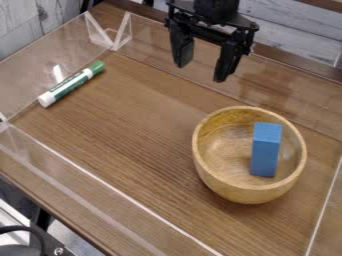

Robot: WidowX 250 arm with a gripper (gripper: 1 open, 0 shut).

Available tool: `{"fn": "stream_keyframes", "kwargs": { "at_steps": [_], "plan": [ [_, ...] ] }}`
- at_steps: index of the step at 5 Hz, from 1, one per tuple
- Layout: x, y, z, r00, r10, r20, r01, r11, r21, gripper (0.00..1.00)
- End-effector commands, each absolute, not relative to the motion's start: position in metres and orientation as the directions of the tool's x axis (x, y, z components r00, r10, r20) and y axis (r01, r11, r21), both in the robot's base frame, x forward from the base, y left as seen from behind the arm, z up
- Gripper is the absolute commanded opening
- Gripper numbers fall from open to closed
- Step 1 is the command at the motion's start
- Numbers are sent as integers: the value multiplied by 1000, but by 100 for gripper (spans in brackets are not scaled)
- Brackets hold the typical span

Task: Put the green marker in the brown bowl

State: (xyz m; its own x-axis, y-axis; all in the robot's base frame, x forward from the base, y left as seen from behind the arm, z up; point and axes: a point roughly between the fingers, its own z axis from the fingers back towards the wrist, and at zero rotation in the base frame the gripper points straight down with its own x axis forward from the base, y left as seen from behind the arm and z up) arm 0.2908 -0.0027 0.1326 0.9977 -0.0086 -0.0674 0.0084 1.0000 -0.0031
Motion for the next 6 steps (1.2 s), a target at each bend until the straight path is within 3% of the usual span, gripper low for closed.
{"fn": "stream_keyframes", "kwargs": {
  "at_steps": [1,4,6],
  "plan": [
    [289,4,129,996,-30,-78,31,1000,0,100],
    [278,97,138,986,-167,-17,167,984,60,100],
    [279,123,137,976,-219,8,218,972,92,100]
  ]
}}
